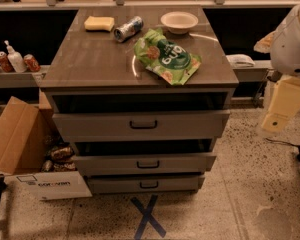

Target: Open top drawer

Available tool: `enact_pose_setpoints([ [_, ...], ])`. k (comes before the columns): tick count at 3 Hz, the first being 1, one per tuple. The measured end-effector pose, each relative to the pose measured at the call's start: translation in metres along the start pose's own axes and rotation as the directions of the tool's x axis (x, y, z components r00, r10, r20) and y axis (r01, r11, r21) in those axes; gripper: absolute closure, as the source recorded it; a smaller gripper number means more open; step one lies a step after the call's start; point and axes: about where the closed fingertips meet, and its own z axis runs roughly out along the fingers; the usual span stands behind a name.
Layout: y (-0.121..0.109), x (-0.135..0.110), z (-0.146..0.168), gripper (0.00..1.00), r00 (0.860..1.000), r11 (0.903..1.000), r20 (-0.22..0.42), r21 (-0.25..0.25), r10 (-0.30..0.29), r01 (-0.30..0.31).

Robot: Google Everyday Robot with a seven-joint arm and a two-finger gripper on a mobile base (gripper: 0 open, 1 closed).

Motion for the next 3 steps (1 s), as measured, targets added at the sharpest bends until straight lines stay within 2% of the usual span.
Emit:
enact_pose_setpoints([
  [1,0.01,-0.002,0.046,0.0,0.998,0.9981,0.018,-0.019,-0.058,0.058],
  [2,0.02,-0.006,0.111,0.0,0.988,0.9895,0.079,-0.042,-0.134,0.138],
  [3,0.028,-0.011,0.19,0.0,0.966,0.9759,0.173,-0.07,-0.192,0.207],
])
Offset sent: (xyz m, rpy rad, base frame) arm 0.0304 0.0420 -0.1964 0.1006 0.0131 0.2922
